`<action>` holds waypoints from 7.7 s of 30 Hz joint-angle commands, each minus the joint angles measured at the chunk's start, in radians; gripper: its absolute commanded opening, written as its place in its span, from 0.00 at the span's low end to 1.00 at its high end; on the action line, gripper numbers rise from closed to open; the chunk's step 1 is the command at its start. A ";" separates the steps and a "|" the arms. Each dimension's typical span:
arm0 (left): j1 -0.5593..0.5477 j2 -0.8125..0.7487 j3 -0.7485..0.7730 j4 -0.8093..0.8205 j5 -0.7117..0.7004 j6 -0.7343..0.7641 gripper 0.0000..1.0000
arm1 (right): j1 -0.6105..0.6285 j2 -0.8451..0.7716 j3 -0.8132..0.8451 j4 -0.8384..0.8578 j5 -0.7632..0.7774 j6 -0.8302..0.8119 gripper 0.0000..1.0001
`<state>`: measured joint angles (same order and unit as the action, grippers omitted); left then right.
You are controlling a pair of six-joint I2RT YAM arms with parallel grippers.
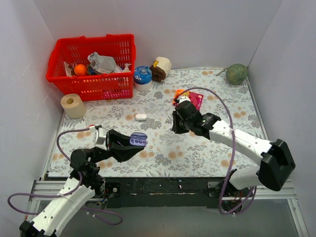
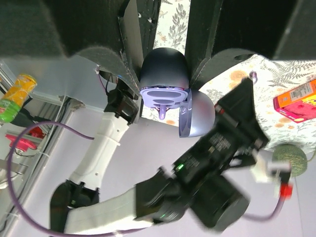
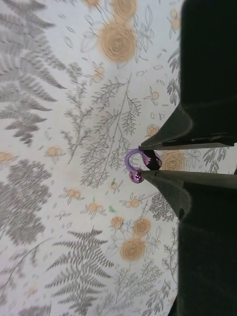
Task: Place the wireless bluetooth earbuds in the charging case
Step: Pick up the earbud from the center of the board, then place the earbud in the charging case.
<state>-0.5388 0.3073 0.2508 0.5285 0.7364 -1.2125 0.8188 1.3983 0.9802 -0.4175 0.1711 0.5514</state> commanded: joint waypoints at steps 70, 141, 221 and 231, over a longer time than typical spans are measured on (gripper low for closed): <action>-0.090 0.888 0.208 0.745 -0.097 -0.039 0.00 | 0.457 -0.016 0.736 -0.346 0.478 -0.341 0.23; -0.090 0.811 0.219 0.624 -0.124 0.050 0.00 | 0.355 0.036 0.795 -0.411 0.320 -0.189 0.40; -0.098 0.889 0.170 1.140 -0.002 -0.492 0.00 | 0.230 -0.351 0.217 0.104 -0.094 -0.292 0.01; -0.108 0.895 0.125 1.148 -0.043 -0.469 0.00 | 0.128 -0.438 0.042 0.327 -0.363 -0.058 0.01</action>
<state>-0.6422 1.2198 0.3786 1.3132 0.7219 -1.6993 0.9684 0.9936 1.0599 -0.2314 -0.0750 0.3897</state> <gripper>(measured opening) 0.327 0.160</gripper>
